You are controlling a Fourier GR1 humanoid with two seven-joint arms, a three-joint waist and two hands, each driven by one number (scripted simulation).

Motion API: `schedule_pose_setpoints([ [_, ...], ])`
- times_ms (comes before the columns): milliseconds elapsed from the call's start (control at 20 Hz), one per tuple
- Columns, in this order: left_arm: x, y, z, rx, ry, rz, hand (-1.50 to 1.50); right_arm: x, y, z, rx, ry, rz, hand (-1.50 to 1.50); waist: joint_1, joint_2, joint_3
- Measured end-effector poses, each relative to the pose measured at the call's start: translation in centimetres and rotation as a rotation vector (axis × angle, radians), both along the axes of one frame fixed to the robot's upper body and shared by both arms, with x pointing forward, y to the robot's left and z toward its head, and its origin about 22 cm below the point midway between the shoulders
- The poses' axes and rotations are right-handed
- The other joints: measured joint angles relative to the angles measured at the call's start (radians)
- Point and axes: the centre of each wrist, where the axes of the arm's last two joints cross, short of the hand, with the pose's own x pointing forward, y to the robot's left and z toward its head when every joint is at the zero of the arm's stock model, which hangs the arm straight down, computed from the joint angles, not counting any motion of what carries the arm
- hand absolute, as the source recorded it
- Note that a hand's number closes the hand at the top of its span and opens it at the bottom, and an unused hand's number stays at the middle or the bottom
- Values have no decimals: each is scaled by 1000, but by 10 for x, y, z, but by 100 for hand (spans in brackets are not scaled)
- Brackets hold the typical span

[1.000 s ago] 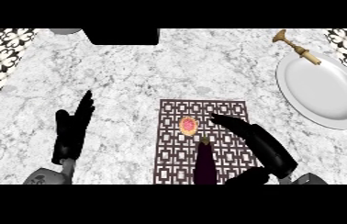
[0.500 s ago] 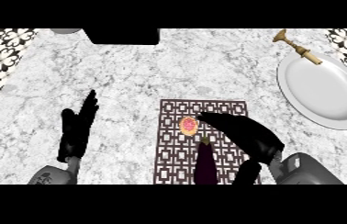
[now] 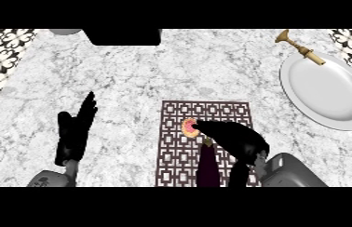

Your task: Pick the eggplant from the placemat and place it in the plate

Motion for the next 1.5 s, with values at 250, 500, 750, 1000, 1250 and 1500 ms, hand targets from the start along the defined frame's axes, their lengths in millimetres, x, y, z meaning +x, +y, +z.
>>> schedule_pose_setpoints([
  [250, -2, 2, 2, 1, 3, -4, 0, 2, -2, -15, -22, 27, 18, -150, -1, 0, 0],
  [500, -8, -1, 3, 6, 6, -2, 0, 5, 3, -22, -28, 30, 23, -150, -1, -2, 0],
  [750, -7, 3, 0, 12, 2, 1, 0, 3, 8, -28, -22, 37, 24, -150, -2, -3, 0],
  [1000, -8, -2, 0, 10, 5, -4, 0, 4, 19, -38, -29, 33, 19, -150, -2, -5, -1],
  [1250, -1, -5, 1, 8, 4, 0, 0, 6, 15, -43, -37, 5, 53, 150, -4, -9, -2],
  [1500, -6, -5, 0, 11, 1, -5, 0, 10, 12, -46, -13, -69, 74, 150, -3, -12, -2],
])
